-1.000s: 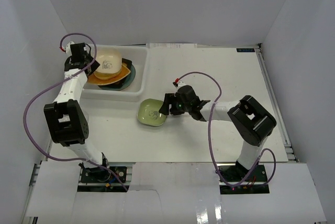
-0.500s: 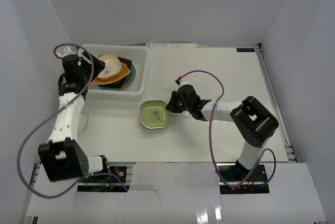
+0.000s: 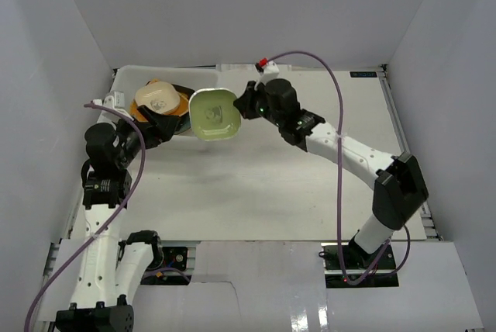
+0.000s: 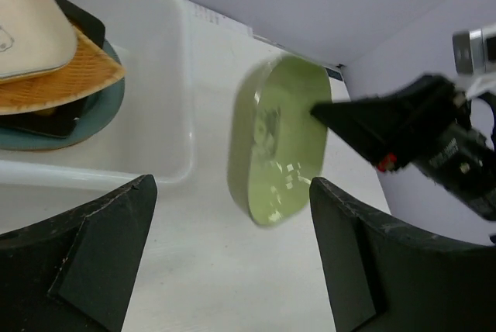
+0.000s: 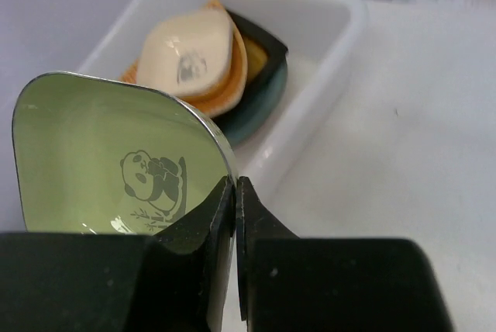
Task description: Place the plates into the plastic bin on the countertop
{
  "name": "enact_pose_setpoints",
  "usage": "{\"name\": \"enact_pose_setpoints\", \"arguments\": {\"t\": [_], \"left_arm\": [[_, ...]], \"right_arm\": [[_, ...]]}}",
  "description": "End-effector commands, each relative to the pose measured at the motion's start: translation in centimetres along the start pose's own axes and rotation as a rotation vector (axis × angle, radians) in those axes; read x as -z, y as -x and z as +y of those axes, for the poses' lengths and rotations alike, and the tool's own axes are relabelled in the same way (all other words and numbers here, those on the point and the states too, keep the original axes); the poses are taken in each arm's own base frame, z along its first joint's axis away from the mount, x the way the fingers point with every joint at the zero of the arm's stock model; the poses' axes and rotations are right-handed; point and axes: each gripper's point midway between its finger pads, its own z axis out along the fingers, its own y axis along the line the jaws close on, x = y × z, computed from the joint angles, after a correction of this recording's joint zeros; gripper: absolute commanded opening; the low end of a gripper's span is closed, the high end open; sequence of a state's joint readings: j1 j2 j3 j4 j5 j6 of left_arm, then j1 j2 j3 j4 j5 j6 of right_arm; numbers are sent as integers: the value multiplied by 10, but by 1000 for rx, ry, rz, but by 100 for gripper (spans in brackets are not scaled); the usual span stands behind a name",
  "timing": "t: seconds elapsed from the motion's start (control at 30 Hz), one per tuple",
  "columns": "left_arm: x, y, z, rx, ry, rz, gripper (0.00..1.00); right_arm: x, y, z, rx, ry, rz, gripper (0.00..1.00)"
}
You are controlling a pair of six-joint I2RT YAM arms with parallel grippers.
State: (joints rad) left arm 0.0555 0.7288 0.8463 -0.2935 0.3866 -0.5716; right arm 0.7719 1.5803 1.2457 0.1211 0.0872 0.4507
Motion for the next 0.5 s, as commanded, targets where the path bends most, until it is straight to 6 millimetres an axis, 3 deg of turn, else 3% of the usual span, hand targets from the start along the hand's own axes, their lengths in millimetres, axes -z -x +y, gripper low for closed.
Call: {"name": "enact_pose_setpoints", "arguments": {"t": [0.0,0.03,0.07,0.1,0.13,0.17,0.2,0.23,0.3,0.47], "left_arm": [[12,37,-54,-73,-147,-53,91],[20,55,-76,-99,-188,-96,92],[23,60,-89,-106,-215,-110,93],[26,66,-95,-111,-224,-133,93],[28,71,-99,-116,-232,-155,94],[28,69,-103,-117,-247,-160,95],[28,67,-103,-119,-246,-161,95],[26,66,-98,-117,-222,-166,96],[19,47,-85,-118,-193,-132,96],[6,17,-52,-113,-68,-92,97]], "right_arm": [[-35,53,16,77,5,-93,8],[-57,43,11,86,-9,-66,8],[-64,74,25,94,19,-133,8],[-74,80,28,101,25,-151,8],[-96,69,23,109,16,-132,8],[-100,100,41,109,53,-195,8],[-108,105,45,109,66,-209,8],[-132,89,39,103,60,-183,8],[-155,100,49,91,90,-230,8],[-193,104,63,38,127,-383,8]]}}
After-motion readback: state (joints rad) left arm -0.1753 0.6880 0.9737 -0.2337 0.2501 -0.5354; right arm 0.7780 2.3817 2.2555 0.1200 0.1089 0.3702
